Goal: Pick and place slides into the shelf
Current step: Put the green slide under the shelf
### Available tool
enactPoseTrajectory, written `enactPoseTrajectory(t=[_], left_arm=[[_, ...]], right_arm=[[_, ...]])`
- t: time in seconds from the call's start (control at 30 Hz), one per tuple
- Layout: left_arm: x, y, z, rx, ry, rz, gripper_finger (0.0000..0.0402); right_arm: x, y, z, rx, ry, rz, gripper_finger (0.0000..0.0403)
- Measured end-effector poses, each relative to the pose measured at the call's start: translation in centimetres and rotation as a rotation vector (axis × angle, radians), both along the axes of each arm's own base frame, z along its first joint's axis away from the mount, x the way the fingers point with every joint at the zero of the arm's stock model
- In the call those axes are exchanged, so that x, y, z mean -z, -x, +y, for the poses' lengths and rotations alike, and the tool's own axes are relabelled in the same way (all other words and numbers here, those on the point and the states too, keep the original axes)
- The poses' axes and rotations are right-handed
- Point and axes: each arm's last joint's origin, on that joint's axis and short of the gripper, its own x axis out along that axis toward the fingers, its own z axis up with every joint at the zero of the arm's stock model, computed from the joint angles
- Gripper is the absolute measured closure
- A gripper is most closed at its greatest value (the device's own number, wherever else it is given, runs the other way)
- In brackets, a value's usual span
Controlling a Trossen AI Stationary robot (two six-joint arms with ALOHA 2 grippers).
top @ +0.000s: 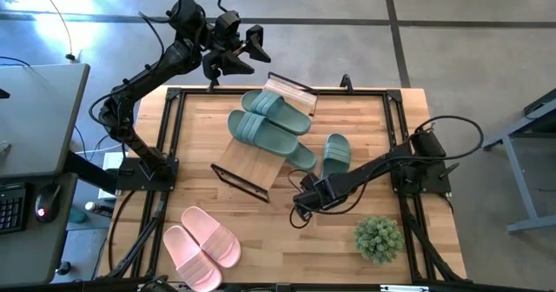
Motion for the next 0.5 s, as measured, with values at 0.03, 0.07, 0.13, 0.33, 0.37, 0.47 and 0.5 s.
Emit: enactPoseTrajectory(t=[0.03,0.07,0.13,0.33,0.37,0.47,0.5], left_arm=[[0.0,0.0,0.0,0.000,0.000,0.000,0.0149],[0.0,0.0,0.0,0.000,0.000,0.000,0.0149],[0.0,0.0,0.0,0.000,0.000,0.000,0.0149],[0.0,0.0,0.0,0.001,0.000,0.000,0.0149],[0.0,0.0,0.0,0.001,0.000,0.000,0.0149],[0.0,0.0,0.0,0.002,-0.001,0.001,0.0149],[0.0,0.0,0.0,0.002,-0.001,0.001,0.0149]], right_arm=[[0.1,0.1,-0.1,0.006,0.000,0.001,0.0403],[0.2,0.1,-0.1,0.017,0.001,0.003,0.0403],[0.4,0.4,-0.2,0.043,0.009,0.018,0.0403],[0.5,1.2,-0.5,0.117,0.038,0.090,0.0403],[0.5,1.3,-0.6,0.141,0.041,0.105,0.0403],[0.5,1.9,-0.7,0.199,0.056,0.161,0.0403],[0.5,2.1,-0.8,0.212,0.061,0.176,0.0403]])
